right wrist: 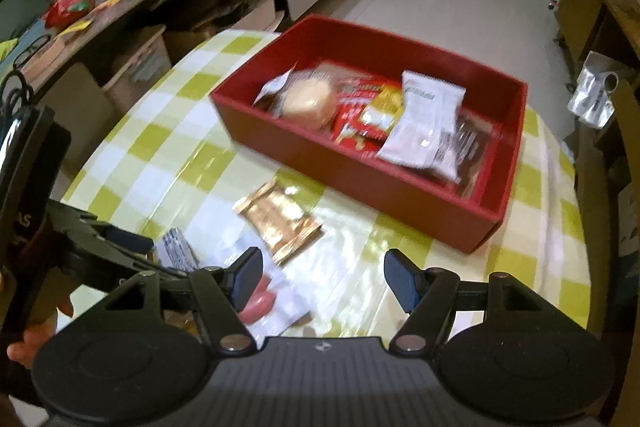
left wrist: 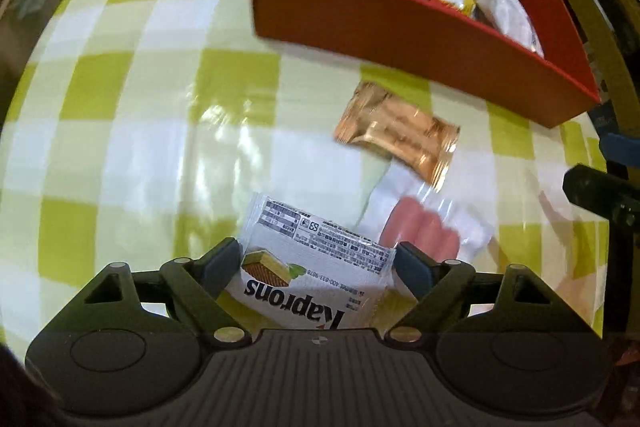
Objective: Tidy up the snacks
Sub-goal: 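Grasp the Kaprons wafer packet with the left gripper while the right gripper grasps the waffle bag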
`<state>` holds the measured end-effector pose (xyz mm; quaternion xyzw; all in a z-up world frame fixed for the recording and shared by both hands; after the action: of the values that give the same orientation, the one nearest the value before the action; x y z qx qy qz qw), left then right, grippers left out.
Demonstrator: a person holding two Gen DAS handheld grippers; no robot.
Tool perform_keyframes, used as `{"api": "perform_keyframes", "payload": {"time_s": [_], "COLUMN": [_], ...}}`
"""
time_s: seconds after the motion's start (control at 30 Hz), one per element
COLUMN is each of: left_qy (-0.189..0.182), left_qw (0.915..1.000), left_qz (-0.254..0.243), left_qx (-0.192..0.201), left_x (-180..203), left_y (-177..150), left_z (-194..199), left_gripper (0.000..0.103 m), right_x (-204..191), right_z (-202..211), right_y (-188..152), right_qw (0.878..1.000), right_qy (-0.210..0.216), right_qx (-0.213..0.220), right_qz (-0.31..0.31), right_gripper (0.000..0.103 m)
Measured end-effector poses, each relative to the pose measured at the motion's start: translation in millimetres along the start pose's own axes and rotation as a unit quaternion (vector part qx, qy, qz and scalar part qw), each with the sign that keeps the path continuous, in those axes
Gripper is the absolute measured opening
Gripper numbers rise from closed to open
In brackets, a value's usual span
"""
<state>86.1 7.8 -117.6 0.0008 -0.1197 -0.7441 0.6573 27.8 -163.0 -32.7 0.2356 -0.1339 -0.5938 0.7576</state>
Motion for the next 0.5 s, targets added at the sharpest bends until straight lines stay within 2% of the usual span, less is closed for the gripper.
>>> {"api": "perform_keyframes", "payload": {"time_s": [0.13,0.3,0.5], "left_qy": [0.013,0.011,0.017], "left_qw": [0.9999,0.9999,0.9998], "left_qz": [0.002,0.002,0.008], "left_qx": [0.003,0.003,-0.004], "left_x": [-4.0,-8.7,-11.6], "left_y": [-12.6,-17.7,-12.2], "left_z": [2.1,6.1,-0.8], "left_gripper": [0.085,0.085,0.095], "right_x": [-21.4,-59.4,-102.3], "right_z": [-1.7,-8.6,-22.7], "right_y": [-16.9,-46.8,-72.5], "right_qw": [1.0,0.998,0.992], "right_qy": [0.011,0.033,0.061], "right_qx": [-0.015,-0.042,-0.063], "right_qz": [0.014,0.046,0.089], "right_gripper": [0.077,0.078,0.081]}}
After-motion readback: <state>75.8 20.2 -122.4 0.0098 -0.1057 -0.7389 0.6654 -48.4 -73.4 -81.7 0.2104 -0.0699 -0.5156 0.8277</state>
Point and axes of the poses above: each gripper's, at about its wrist camera, not at the fingertips, and z roughly against the way its jaws point, x to its right, y to its top, the point moved 4 cm from there along -z, roughly the way its jaws point, and after that the axes turned 7 degrees about z, right-handed, at the moved point
